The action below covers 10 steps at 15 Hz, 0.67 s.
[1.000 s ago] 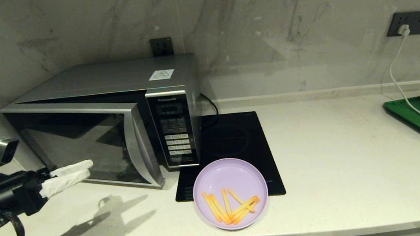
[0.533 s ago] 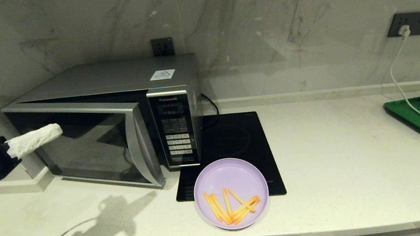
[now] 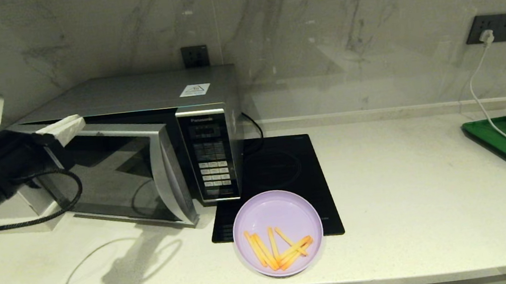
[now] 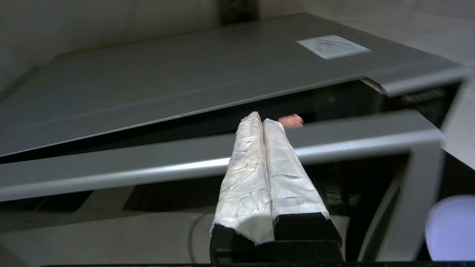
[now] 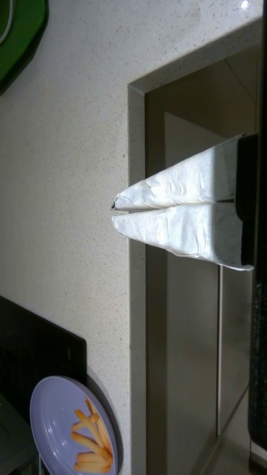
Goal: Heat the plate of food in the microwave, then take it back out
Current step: Open the microwave oven
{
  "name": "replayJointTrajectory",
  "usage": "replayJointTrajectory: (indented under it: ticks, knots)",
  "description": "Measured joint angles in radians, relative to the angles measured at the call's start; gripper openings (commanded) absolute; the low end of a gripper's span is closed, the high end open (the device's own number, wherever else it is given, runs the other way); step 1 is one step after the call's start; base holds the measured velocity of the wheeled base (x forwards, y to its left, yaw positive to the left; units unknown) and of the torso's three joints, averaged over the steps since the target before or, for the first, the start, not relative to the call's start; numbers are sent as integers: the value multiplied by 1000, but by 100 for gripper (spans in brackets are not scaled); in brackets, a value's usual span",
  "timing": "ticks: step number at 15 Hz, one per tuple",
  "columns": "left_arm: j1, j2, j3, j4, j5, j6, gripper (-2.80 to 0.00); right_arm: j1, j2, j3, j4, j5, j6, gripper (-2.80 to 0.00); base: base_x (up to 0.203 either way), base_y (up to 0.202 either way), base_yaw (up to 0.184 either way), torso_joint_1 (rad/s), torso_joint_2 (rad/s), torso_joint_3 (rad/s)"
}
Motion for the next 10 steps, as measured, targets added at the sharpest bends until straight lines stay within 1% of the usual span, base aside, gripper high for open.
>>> replayJointTrajectory:
  ticks: [1, 2, 4, 5, 8, 10]
  knots:
    - [-30, -17, -51, 82, 46, -2, -280, 0, 0, 0, 0, 0, 0, -280, 0, 0, 0, 0, 0, 0]
    - [-62, -43, -103, 176, 77, -4, -280, 0, 0, 0, 0, 0, 0, -280, 0, 0, 0, 0, 0, 0]
    - [-129, -100, -208, 387, 121, -1, -280, 0, 0, 0, 0, 0, 0, -280, 0, 0, 0, 0, 0, 0]
    - [-152, -117, -254, 473, 147, 4, -280, 0, 0, 0, 0, 0, 0, -280, 0, 0, 0, 0, 0, 0]
    - [-202, -139, -411, 771, 231, 47, -280, 0, 0, 0, 0, 0, 0, -280, 0, 0, 0, 0, 0, 0]
    - [-223, -99, -527, 935, 284, 51, -280, 0, 0, 0, 0, 0, 0, -280, 0, 0, 0, 0, 0, 0]
